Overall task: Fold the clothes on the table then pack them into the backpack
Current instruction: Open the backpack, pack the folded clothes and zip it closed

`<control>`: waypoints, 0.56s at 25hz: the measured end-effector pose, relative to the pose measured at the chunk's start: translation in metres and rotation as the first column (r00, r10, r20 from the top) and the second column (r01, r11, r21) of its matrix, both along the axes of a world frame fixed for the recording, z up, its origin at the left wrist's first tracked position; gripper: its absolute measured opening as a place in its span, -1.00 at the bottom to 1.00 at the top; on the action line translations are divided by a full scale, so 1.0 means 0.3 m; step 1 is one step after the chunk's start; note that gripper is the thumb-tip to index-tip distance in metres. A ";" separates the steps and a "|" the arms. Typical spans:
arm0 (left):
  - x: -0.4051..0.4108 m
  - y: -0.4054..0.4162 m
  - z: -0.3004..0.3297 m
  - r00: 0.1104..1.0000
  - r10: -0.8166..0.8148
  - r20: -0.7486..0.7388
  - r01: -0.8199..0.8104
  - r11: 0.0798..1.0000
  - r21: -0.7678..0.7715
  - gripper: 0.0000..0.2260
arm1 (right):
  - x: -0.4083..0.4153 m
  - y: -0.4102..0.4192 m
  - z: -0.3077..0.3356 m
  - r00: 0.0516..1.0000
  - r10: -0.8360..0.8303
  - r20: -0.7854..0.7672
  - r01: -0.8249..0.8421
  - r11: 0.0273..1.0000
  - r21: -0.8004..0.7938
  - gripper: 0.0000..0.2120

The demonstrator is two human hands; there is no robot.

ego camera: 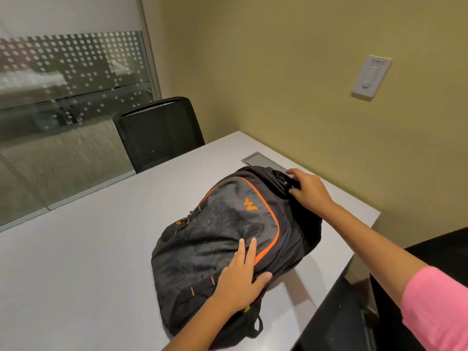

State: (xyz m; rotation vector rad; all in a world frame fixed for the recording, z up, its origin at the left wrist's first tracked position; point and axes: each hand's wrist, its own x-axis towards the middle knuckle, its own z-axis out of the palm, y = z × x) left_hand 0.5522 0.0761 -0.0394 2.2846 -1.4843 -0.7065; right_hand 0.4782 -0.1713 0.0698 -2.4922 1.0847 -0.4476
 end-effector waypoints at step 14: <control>0.437 -0.561 0.144 0.966 0.052 0.254 -0.019 0.991 -0.132 -0.53 | -0.167 0.215 -0.324 0.718 -0.667 0.199 0.301 0.556 0.775 0.09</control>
